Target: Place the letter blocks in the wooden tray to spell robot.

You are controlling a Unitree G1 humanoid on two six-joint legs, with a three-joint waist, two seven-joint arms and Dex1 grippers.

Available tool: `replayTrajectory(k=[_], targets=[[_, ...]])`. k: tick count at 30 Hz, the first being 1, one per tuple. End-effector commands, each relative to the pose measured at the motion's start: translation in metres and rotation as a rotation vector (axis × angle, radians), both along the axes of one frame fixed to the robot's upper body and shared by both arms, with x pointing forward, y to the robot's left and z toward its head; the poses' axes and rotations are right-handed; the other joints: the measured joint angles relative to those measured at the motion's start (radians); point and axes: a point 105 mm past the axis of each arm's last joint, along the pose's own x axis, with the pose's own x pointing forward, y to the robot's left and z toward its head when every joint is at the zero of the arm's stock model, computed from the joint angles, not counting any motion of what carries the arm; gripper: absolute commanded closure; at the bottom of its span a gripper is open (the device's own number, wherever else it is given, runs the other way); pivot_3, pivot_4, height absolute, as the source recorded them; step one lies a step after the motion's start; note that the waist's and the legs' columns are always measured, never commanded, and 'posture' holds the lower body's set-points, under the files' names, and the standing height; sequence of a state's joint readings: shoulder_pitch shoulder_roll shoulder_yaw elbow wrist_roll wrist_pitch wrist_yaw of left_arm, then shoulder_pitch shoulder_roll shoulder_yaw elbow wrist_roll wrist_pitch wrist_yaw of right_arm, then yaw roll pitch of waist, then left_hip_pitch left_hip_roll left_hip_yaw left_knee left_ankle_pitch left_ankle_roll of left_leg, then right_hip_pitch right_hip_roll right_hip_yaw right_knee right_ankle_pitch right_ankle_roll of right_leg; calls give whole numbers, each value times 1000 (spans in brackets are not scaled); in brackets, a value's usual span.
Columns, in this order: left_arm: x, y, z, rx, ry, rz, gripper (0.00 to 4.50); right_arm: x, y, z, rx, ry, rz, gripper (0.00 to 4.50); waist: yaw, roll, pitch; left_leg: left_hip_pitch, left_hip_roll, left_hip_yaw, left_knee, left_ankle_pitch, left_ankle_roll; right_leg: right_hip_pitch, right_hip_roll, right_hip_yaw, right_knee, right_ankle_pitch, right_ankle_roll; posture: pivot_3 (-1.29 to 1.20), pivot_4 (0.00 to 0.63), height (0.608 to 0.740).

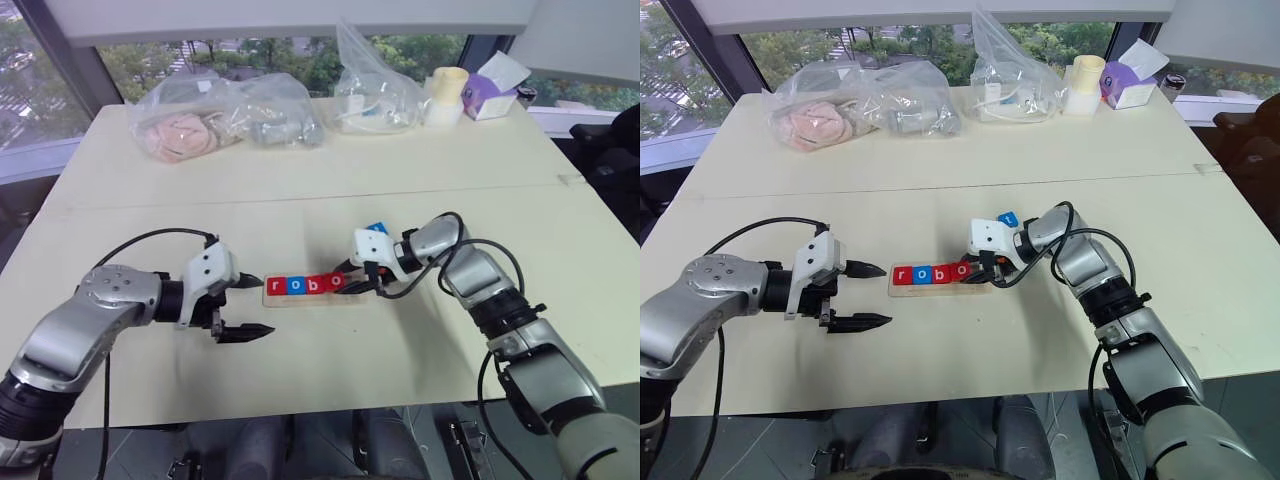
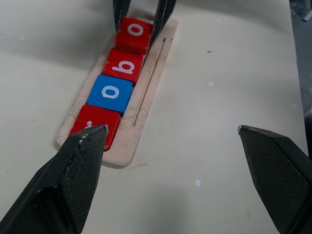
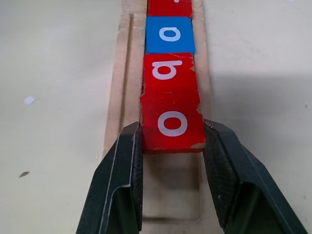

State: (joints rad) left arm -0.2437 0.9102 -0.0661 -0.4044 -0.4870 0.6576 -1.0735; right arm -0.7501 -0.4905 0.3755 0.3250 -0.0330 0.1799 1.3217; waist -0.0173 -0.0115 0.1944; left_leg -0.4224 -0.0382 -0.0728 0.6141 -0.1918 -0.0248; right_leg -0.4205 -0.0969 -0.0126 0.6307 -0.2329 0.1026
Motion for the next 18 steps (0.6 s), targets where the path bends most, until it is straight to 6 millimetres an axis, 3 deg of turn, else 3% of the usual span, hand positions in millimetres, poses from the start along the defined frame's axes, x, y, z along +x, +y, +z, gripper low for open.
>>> replayTrajectory(k=[1, 5, 11, 12, 18], targets=[[2, -3, 4, -1, -29, -24, 0, 1, 1, 12, 35, -39, -9, 3349, 0, 0, 0, 0, 0, 0, 0, 0, 0, 0, 0, 0, 0, 0, 0, 0, 150, 740], [2, -4, 4, -3, -30, -26, 0, 2, 2, 12, 46, -35, -19, 3349, 0, 0, 0, 0, 0, 0, 0, 0, 0, 0, 0, 0, 0, 0, 0, 0, 150, 740], [4, -3, 4, -4, -30, -21, 0, 3, 8, 18, 73, -63, -31, 316, 0, 0, 0, 0, 0, 0, 0, 0, 0, 0, 0, 0, 0, 0, 0, 0, 150, 740], [4, -3, 4, -4, -30, -19, 0, 2, 8, 22, 90, -57, -32, 72, 0, 0, 0, 0, 0, 0, 0, 0, 0, 0, 0, 0, 0, 0, 0, 0, 150, 740], [5, -1, 2, -4, -29, -7, 0, -2, 0, 37, 152, -38, -79, 72, 2, 0, 0, 0, 0, 1, 0, 0, 0, 0, 0, 1, 0, 0, 0, 0, 150, 740]])
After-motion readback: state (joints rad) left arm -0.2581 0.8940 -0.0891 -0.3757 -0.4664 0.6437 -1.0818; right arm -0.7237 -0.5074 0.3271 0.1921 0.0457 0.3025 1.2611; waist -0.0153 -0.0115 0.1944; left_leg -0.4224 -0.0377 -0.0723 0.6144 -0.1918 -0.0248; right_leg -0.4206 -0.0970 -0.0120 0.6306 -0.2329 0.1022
